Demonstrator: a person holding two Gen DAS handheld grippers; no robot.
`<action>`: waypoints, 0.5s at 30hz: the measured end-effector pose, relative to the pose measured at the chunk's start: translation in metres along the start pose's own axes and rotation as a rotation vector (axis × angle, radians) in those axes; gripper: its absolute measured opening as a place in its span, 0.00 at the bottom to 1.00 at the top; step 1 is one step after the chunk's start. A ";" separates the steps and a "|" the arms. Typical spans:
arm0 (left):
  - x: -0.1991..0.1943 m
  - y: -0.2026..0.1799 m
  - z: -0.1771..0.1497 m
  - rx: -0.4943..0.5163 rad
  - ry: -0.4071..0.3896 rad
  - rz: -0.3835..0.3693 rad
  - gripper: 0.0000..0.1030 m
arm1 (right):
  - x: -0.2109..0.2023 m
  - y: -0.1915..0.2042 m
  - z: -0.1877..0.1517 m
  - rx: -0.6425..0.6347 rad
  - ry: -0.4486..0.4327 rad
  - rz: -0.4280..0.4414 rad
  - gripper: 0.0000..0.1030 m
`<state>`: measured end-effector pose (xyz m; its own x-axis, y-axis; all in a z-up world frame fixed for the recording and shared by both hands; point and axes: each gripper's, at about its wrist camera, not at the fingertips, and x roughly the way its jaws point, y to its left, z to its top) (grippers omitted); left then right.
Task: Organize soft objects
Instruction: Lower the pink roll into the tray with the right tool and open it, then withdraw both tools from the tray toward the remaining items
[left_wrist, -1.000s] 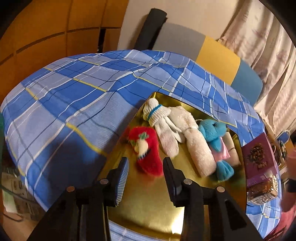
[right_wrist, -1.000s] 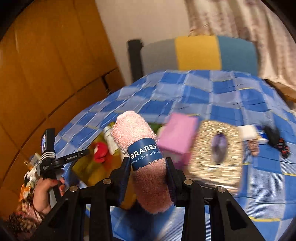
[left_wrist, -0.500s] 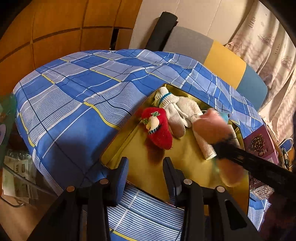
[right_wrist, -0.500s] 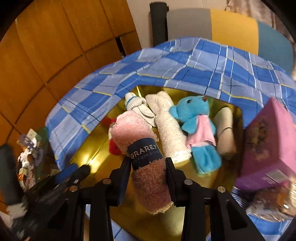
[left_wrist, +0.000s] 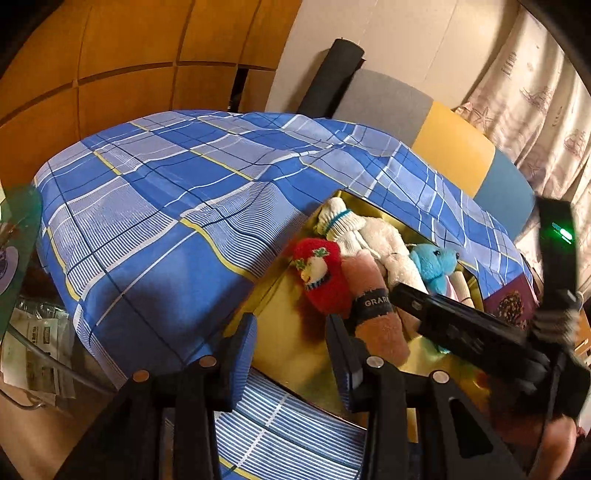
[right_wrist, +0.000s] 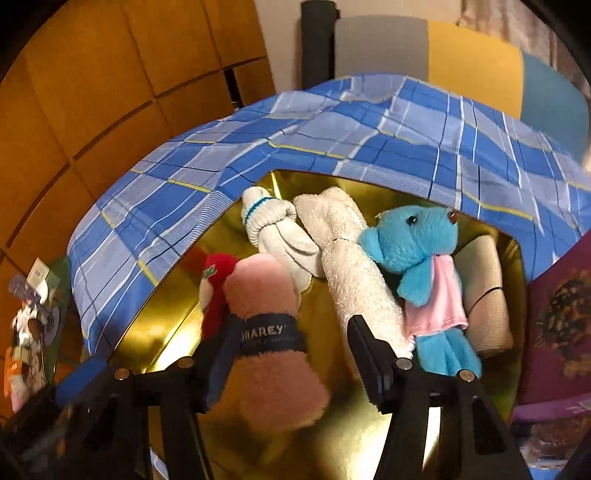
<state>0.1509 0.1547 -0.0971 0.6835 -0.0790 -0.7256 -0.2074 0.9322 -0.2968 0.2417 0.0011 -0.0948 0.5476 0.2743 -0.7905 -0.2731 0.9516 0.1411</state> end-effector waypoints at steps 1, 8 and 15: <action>0.000 0.001 0.000 -0.003 0.000 0.001 0.37 | -0.006 -0.001 -0.002 0.000 -0.011 0.014 0.59; 0.000 -0.012 -0.006 0.034 0.009 -0.038 0.37 | -0.073 -0.002 -0.028 -0.068 -0.104 0.048 0.59; -0.008 -0.052 -0.022 0.146 0.018 -0.154 0.37 | -0.169 -0.040 -0.057 -0.084 -0.296 -0.019 0.63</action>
<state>0.1409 0.0994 -0.0899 0.6868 -0.2293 -0.6897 0.0028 0.9497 -0.3130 0.1154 -0.0909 -0.0009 0.7562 0.2969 -0.5831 -0.3183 0.9455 0.0687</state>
